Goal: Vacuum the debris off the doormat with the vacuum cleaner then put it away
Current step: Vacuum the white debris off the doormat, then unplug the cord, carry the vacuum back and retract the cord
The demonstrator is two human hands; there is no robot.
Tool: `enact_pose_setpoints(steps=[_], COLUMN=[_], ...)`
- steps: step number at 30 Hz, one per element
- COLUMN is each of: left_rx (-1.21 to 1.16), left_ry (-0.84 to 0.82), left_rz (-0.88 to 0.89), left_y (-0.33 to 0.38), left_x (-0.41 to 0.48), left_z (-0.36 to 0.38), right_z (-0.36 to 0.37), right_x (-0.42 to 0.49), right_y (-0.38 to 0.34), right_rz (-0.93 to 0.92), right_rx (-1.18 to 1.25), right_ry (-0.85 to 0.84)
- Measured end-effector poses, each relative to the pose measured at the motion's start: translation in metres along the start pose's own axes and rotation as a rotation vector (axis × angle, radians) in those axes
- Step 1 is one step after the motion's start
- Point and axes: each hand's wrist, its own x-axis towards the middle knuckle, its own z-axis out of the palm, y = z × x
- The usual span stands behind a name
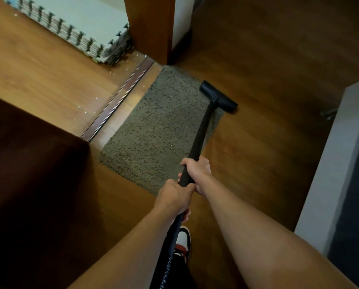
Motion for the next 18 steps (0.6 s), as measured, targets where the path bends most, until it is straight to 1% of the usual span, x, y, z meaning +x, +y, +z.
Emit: enact_pose_setpoints(steps=[6, 11, 14, 18], left_rx=[0.087, 0.072, 0.109, 0.194], left_ry=[0.010, 0.012, 0.041, 0.094], left_rz=[-0.002, -0.012, -0.034, -0.021], left_y=[-0.057, -0.120, -0.159, -0.208], left_x=[-0.014, -0.042, -0.062, -0.085], left_z=[-0.032, -0.066, -0.088, -0.112], right_z=[0.036, 0.074, 0.099, 0.128], right_x=[-0.031, -0.067, -0.091, -0.124], right_y=[0.045, 0.098, 0.133, 0.174], right_rz=[0.007, 0.012, 0.022, 0.024], right_rx=[-0.019, -0.065, -0.081, -0.082], right_ry=[-0.023, -0.055, -0.081, -0.089])
